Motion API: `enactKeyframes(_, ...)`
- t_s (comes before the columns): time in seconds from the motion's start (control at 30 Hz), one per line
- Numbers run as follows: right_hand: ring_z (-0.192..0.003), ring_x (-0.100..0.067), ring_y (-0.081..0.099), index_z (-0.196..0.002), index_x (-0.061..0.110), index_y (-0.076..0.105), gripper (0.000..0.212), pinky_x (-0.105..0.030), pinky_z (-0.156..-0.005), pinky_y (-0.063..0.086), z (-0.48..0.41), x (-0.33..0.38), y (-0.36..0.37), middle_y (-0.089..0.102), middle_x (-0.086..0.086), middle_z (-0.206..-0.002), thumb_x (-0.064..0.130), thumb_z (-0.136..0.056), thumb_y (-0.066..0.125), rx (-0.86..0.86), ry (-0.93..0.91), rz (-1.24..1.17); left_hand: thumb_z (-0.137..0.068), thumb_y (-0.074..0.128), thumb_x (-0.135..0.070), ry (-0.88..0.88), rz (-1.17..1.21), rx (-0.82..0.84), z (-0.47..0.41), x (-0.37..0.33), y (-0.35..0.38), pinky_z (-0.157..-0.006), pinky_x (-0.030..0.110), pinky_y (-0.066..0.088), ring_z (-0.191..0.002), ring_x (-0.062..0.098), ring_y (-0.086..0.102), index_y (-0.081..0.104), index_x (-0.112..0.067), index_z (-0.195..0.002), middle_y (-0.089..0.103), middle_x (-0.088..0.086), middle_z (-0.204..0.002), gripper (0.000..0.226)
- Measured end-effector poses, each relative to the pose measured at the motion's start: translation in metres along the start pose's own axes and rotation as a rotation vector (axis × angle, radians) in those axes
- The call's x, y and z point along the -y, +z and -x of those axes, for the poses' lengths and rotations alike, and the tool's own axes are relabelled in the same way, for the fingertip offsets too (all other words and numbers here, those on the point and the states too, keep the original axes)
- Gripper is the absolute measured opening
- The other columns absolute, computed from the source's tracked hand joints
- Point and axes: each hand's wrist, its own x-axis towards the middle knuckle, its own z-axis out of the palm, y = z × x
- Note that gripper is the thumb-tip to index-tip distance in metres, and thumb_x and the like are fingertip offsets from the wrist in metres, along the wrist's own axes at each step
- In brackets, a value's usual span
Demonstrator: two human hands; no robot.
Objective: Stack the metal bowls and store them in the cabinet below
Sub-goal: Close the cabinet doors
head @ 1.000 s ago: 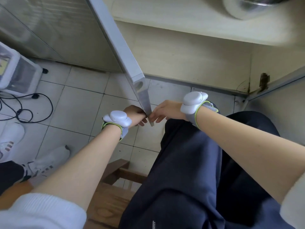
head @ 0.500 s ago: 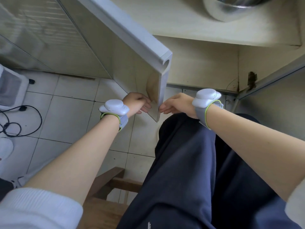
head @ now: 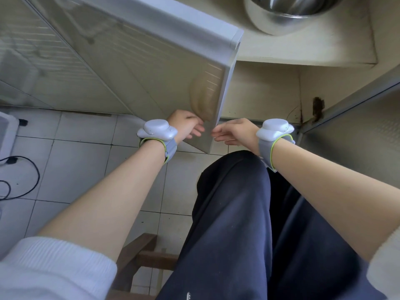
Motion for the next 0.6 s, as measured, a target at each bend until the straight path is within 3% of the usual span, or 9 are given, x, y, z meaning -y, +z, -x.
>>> enactKeyframes(0.13,-0.097,-0.016,0.061,-0.098,0.013,0.061,0.027,-0.03,-0.095,0.043,-0.009,0.001,-0.007,0.065,-0.013,-0.122,0.008,-0.093,0.035,-0.06,-0.04,-0.049,-0.09,0.037,-0.009,0.023,0.028,0.006,-0.013,-0.011,0.002,-0.062,0.02,0.043,-0.067,0.011,0.06,0.062,-0.007,-0.1,0.066,0.008,-0.094,0.027)
enactKeyframes(0.3,-0.094,-0.018,0.059,-0.098,0.012,0.059,0.025,-0.027,-0.088,0.043,-0.022,0.006,-0.019,0.064,-0.014,-0.123,0.007,-0.093,0.036,-0.106,-0.078,-0.101,-0.09,0.04,-0.012,0.037,0.03,0.023,-0.031,-0.025,0.002,-0.062,0.02,0.043,-0.067,0.009,0.06,0.06,-0.015,-0.083,0.065,0.008,-0.09,0.021)
enactKeyframes(0.43,-0.095,-0.018,0.059,-0.111,0.005,0.062,0.031,-0.035,-0.1,0.044,-0.032,0.014,-0.029,0.064,-0.016,-0.124,0.007,-0.093,0.036,-0.127,-0.075,-0.117,-0.089,0.041,-0.012,0.053,0.035,0.017,-0.044,-0.034,0.001,-0.062,0.019,0.044,-0.067,0.009,0.061,0.061,-0.011,-0.093,0.065,0.002,-0.081,0.02)
enactKeyframes(0.6,-0.096,-0.018,0.058,-0.114,0.001,0.061,0.033,-0.032,-0.094,0.044,-0.044,0.022,-0.037,0.063,-0.017,-0.125,0.006,-0.093,0.036,-0.149,-0.08,-0.126,-0.088,0.045,-0.013,0.064,0.076,0.012,-0.057,-0.042,0.002,-0.063,0.02,0.044,-0.067,0.01,0.061,0.061,-0.009,-0.095,0.064,-0.002,-0.075,0.018)
